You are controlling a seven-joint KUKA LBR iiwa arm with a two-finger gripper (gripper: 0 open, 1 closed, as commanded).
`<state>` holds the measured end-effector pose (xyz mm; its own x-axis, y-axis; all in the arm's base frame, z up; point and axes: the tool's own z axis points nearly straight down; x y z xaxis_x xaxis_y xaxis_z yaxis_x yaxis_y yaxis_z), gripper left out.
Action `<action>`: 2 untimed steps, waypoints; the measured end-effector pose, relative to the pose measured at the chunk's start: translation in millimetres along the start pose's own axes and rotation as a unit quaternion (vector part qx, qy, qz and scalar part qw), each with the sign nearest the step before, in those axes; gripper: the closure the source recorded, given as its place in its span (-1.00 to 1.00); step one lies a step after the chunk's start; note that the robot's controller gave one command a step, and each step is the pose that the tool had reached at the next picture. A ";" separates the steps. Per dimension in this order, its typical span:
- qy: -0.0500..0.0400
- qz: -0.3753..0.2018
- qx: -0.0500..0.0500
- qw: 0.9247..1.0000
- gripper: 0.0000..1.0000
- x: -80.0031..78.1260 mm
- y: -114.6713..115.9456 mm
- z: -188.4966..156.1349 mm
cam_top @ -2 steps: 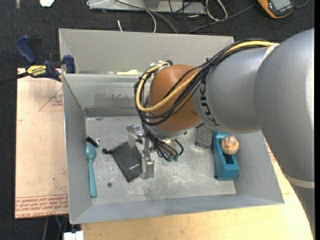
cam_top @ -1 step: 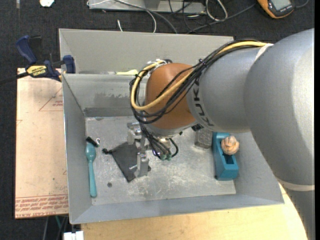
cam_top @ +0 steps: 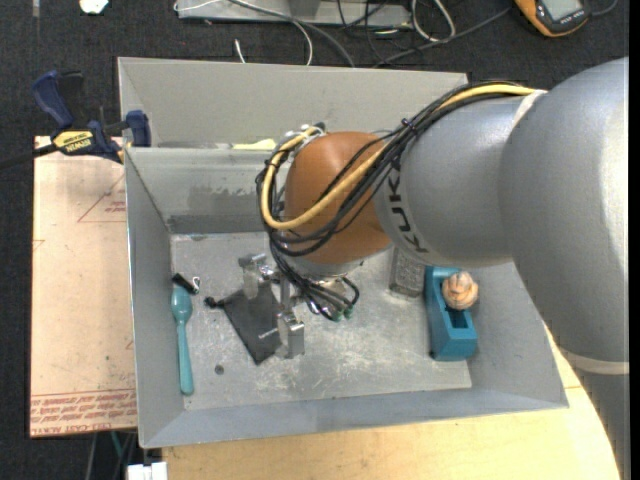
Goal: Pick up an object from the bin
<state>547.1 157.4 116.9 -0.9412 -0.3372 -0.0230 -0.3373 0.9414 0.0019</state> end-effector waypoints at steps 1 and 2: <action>0.001 0.059 0.000 0.998 -1.00 3.7 -17.8 23.2; -0.001 0.088 -0.001 0.996 -1.00 2.9 -2.5 39.4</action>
Offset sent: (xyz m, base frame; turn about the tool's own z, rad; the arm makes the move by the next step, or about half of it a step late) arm -0.0025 -0.0008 -0.0419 0.1807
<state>546.0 154.5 77.4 -0.9857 -0.1669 -0.0250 -0.1672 0.9859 0.0083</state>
